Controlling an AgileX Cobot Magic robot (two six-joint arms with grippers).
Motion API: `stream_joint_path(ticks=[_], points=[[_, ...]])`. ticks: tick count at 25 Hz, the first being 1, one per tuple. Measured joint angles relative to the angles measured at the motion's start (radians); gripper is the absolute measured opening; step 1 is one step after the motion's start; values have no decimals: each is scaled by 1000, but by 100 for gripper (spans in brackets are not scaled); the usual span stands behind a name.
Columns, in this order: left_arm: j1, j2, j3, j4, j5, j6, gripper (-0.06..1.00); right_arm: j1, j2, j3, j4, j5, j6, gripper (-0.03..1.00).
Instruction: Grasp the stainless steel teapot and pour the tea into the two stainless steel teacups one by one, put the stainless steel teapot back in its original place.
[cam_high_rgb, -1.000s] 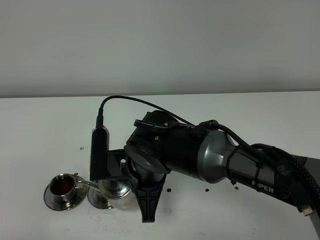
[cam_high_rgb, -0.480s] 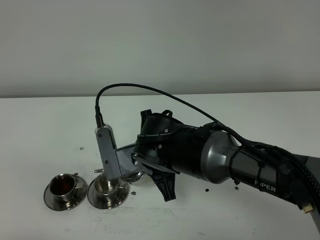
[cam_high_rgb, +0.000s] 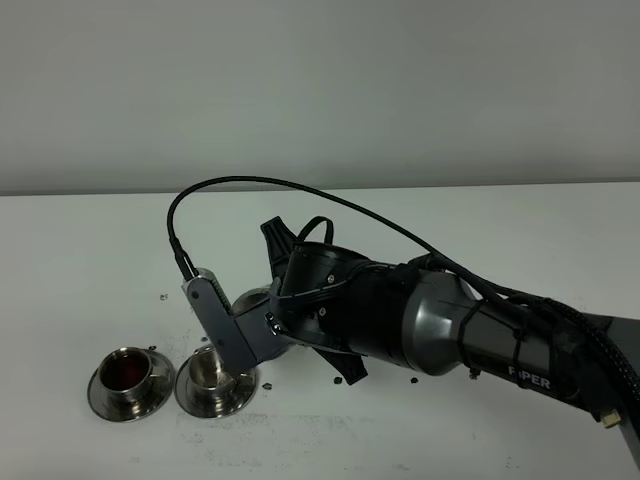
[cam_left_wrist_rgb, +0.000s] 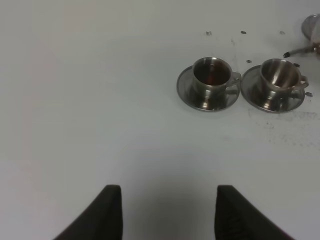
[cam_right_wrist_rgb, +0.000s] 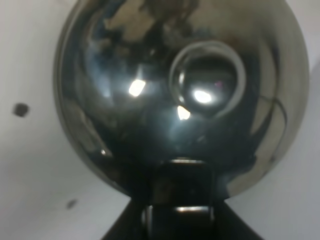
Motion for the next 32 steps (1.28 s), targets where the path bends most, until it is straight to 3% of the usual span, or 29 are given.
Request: stream_joint_path(ticks=[9,32], points=[[0,0,0,0,0,0,48,-2,7,0,-50,-20,-55,20],[0,0,0,0,0,0,48,-21,46,0,-172,-31,-60,20]])
